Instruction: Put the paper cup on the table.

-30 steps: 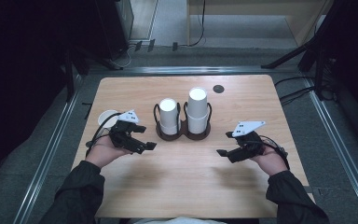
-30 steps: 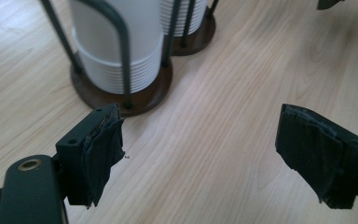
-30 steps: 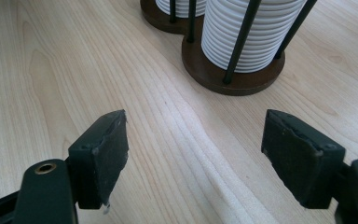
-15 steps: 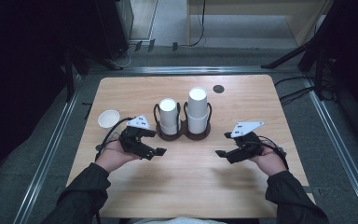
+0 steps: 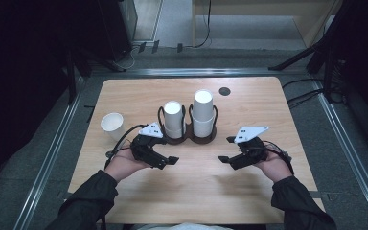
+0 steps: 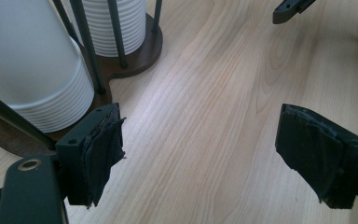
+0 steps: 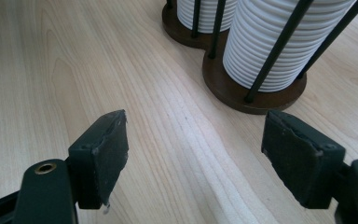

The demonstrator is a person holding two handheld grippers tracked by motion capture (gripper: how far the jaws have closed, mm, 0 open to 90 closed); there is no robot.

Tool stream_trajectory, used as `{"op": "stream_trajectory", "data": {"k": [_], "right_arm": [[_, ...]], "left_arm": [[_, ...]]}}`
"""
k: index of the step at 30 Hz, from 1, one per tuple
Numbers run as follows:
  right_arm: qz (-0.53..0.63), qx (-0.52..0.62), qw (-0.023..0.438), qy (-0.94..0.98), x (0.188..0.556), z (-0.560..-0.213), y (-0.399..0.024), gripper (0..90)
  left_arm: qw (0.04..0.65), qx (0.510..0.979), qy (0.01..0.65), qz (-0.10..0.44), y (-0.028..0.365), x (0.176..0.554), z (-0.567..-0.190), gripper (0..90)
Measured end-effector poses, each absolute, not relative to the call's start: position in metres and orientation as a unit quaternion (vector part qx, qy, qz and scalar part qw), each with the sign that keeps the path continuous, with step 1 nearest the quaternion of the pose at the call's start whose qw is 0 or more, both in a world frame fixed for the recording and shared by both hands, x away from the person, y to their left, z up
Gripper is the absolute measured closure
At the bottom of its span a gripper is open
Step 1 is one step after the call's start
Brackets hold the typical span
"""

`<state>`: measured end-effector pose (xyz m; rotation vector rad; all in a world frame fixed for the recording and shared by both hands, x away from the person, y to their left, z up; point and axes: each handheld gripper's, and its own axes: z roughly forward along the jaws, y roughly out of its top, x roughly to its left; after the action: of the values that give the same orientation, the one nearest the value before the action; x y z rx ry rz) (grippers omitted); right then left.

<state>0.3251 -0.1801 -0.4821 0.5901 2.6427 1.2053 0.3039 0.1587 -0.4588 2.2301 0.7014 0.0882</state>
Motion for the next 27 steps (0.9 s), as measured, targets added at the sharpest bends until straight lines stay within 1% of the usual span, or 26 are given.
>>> {"op": "stream_trajectory", "data": {"k": [8,13,23,27], "right_arm": [[0.403,0.192,0.082,0.891,0.323,-0.484,-0.173,22.6],[0.403,0.187,0.076,0.892,0.321,-0.485,-0.168,22.6],[0.402,0.178,0.07,0.895,0.318,-0.486,-0.16,22.6],[0.401,0.176,0.071,0.896,0.318,-0.487,-0.159,22.6]], "left_arm": [[0.405,0.866,0.291,0.026,0.154,0.306,-0.465,15.1],[0.397,0.869,0.293,0.036,0.152,0.307,-0.47,15.0],[0.394,0.868,0.303,0.023,0.15,0.308,-0.479,15.0],[0.387,0.871,0.301,0.033,0.149,0.308,-0.483,15.0]]}}
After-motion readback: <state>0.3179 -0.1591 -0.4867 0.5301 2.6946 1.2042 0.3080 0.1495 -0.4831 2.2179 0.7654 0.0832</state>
